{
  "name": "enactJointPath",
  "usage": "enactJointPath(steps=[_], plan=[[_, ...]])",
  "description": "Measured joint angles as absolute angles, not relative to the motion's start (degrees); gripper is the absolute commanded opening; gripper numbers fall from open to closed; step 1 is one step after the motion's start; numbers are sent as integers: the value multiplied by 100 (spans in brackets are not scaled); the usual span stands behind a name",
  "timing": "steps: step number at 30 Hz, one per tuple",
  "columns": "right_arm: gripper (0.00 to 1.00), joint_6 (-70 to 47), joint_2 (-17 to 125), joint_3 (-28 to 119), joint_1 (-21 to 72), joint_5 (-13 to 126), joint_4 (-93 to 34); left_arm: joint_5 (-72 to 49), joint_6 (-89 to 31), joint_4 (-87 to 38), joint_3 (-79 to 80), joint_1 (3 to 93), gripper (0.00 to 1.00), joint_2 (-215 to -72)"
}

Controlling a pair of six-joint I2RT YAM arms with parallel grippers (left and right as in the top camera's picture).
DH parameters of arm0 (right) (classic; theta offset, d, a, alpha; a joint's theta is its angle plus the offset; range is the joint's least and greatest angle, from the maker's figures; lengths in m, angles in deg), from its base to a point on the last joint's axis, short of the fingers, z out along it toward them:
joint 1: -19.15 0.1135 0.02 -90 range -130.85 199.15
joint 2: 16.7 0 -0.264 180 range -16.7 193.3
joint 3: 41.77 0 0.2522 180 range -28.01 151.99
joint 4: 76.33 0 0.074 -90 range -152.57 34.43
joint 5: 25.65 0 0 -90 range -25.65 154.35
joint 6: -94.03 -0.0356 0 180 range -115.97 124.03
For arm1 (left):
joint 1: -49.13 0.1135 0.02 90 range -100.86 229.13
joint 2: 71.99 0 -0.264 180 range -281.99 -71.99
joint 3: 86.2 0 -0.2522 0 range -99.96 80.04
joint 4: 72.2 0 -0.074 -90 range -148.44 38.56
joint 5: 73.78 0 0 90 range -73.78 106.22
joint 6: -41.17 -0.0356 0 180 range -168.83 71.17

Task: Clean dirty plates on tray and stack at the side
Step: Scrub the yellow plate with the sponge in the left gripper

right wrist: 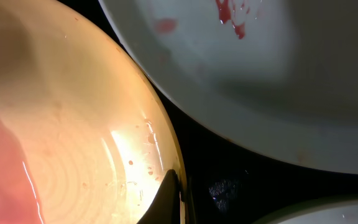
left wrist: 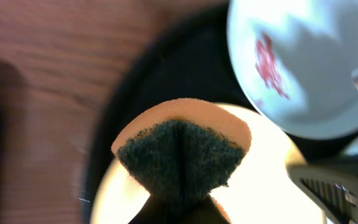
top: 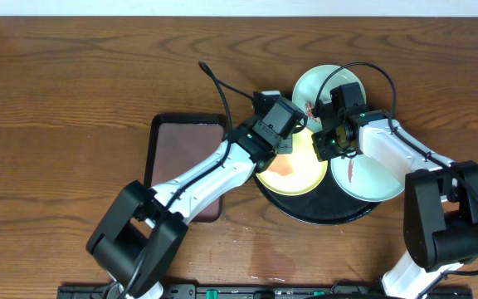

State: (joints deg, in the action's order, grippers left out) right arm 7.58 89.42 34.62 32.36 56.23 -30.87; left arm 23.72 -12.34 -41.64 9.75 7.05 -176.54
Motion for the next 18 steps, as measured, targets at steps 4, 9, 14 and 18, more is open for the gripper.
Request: enactJointPath(steps=[4, 9, 14, 18], plan=[[1, 758, 8942, 3462, 3236, 5623, -3087, 1905, -757, -4208, 975, 663, 8, -18028], [1, 758, 8942, 3462, 3236, 5623, -3087, 1594, -488, -4278, 975, 622, 8, -18592], [1, 758, 8942, 3462, 3236, 5623, -3085, 1527, -508, -4037, 908, 633, 8, -18598], [1, 758, 8942, 3462, 3236, 5626, -3080, 1848, -694, -3598, 827, 622, 8, -18588]])
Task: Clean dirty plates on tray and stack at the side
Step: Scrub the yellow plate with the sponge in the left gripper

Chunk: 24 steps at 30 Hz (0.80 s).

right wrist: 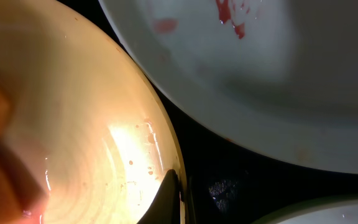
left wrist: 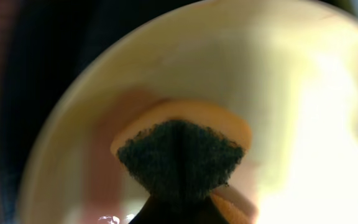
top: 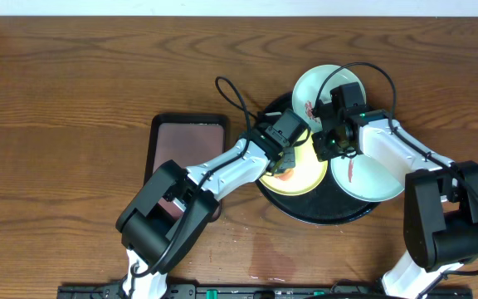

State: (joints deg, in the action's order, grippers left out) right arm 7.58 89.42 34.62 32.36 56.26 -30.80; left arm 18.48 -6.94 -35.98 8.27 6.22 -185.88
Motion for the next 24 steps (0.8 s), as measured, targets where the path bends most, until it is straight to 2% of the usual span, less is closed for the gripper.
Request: enactJointPath(steps=[5, 15, 24], plan=[[1, 758, 8942, 3466, 3236, 5623, -3072, 2820, -840, -2971, 805, 598, 8, -18544], [1, 753, 8942, 3466, 3236, 5510, -3056, 3712, -1013, -3008, 866, 604, 8, -17993], [1, 753, 8942, 3466, 3236, 5505, -3052, 2346, -914, -4514, 879, 635, 8, -17788]])
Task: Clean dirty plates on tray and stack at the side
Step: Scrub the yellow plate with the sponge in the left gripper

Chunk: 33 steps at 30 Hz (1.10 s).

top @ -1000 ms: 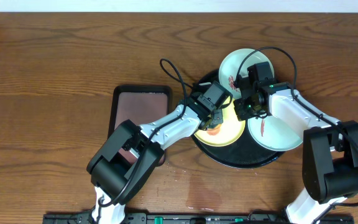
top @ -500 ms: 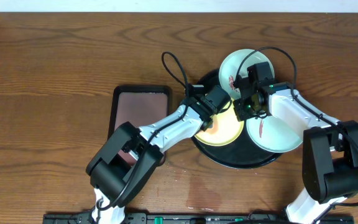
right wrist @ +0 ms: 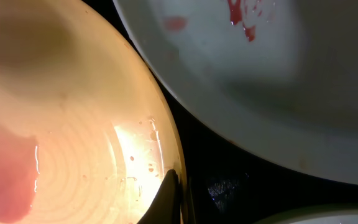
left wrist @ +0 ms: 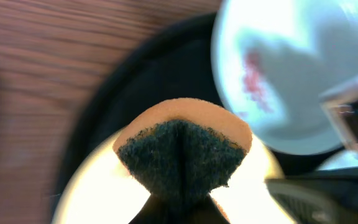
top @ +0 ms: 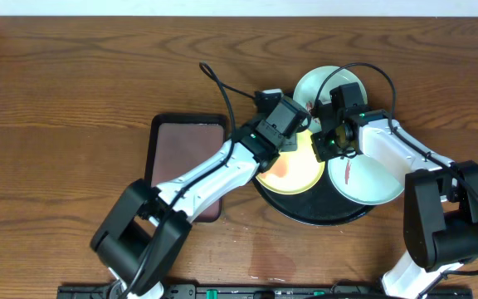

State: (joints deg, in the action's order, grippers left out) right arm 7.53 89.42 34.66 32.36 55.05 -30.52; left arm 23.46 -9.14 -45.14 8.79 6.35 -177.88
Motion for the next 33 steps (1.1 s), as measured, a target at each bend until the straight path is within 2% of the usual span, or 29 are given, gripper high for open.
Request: enactJointPath(steps=[9, 16, 24, 33], plan=[[1, 753, 8942, 3466, 3236, 5499, -3050, 1892, -681, -4872, 908, 668, 8, -18721], [1, 753, 8942, 3466, 3236, 5501, -3043, 1782, -637, -5062, 901, 779, 8, -18863], [1, 753, 8942, 3466, 3236, 5501, -3039, 2230, -622, -4105, 709, 1070, 8, -18810], [1, 753, 8942, 3473, 3267, 5427, -3039, 2534, -880, -3616, 864, 1118, 8, -18369]])
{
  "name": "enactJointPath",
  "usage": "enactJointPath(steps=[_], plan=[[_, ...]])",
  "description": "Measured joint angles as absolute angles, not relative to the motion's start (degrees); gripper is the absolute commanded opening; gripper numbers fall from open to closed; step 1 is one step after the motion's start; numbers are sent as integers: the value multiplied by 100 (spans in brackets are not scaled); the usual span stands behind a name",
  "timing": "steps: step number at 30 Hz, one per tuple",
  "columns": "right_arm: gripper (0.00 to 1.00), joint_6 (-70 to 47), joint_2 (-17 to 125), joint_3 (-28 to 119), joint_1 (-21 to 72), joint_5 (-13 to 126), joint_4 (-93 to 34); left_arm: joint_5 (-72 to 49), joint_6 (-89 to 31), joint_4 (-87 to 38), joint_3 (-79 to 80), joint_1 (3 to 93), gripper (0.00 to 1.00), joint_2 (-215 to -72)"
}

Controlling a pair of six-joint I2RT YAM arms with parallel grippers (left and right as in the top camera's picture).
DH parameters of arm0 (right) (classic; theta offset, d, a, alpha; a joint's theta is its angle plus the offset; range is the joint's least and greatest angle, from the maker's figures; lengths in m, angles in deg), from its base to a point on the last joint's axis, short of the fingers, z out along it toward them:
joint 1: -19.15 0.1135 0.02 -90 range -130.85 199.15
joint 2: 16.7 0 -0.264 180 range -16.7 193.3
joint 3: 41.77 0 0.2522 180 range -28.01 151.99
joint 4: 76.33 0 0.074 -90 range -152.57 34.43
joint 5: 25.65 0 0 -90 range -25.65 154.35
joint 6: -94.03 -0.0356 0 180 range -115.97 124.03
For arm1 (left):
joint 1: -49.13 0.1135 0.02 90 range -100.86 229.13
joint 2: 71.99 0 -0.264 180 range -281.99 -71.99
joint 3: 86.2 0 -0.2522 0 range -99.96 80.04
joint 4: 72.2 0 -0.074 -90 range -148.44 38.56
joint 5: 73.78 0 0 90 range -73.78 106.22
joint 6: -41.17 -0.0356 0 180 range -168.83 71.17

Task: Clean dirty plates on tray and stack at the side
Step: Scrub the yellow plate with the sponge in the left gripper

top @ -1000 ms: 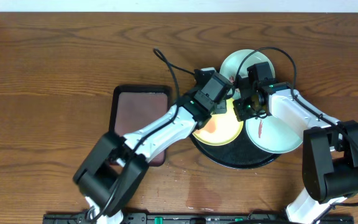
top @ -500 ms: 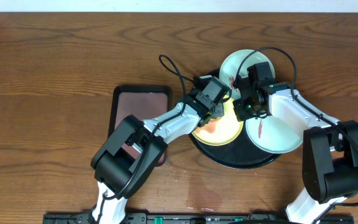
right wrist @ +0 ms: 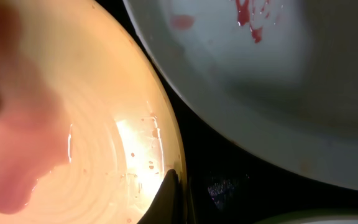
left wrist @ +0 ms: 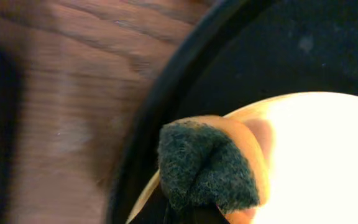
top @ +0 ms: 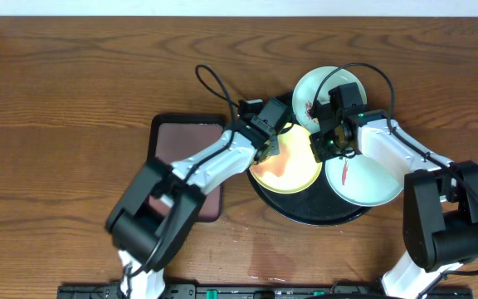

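Note:
A yellow plate (top: 287, 166) smeared with pink lies on the round black tray (top: 305, 208). My left gripper (top: 270, 141) is shut on an orange sponge with a dark green scouring face (left wrist: 210, 165), pressed at the yellow plate's (left wrist: 316, 155) upper left rim by the tray's edge (left wrist: 160, 112). My right gripper (top: 318, 149) is shut on the yellow plate's right rim (right wrist: 166, 149), one finger (right wrist: 166, 196) lying on the plate's inside. A white plate with red stains (top: 314, 91) lies at the tray's back, and its stains show in the right wrist view (right wrist: 253, 25). Another stained white plate (top: 359, 178) sits at the right.
A dark rectangular mat (top: 181, 158) lies on the wooden table (top: 73, 108) left of the tray, partly under my left arm. The left arm's cable (top: 214, 87) loops above it. The table's back edge meets a white wall (top: 222, 7).
My left gripper has moved the sponge from the plate's upper middle to its upper left rim beside the tray's edge. The pink smear has spread differently. My right gripper still holds the rim.
The sponge was at the yellow plate's upper part, then lower on its middle, then back at the upper part, and now at the upper left rim. All the while my right gripper held the plate's right rim, and the pink smear kept changing shape.

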State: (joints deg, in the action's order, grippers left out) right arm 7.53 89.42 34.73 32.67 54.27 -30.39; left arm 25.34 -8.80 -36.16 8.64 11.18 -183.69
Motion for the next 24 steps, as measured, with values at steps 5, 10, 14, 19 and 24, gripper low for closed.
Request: enactJointPath(steps=[5, 10, 14, 19, 24], plan=[[1, 749, 8942, 3473, 3267, 5431, -3008, 2897, -840, -3570, 951, 1313, 8, -17466], [1, 738, 8942, 3473, 3267, 5431, -3008, 2790, -652, -3707, 949, 1339, 8, -16981], [1, 738, 8942, 3473, 3267, 5431, -3006, 2329, -571, -3806, 949, 1267, 8, -17307], [1, 738, 8942, 3473, 3267, 5431, -3006, 1492, -532, -3878, 949, 1000, 8, -18094], [1, 738, 8942, 3473, 3267, 5438, -3002, 1179, -532, -3799, 925, 744, 8, -18524]])
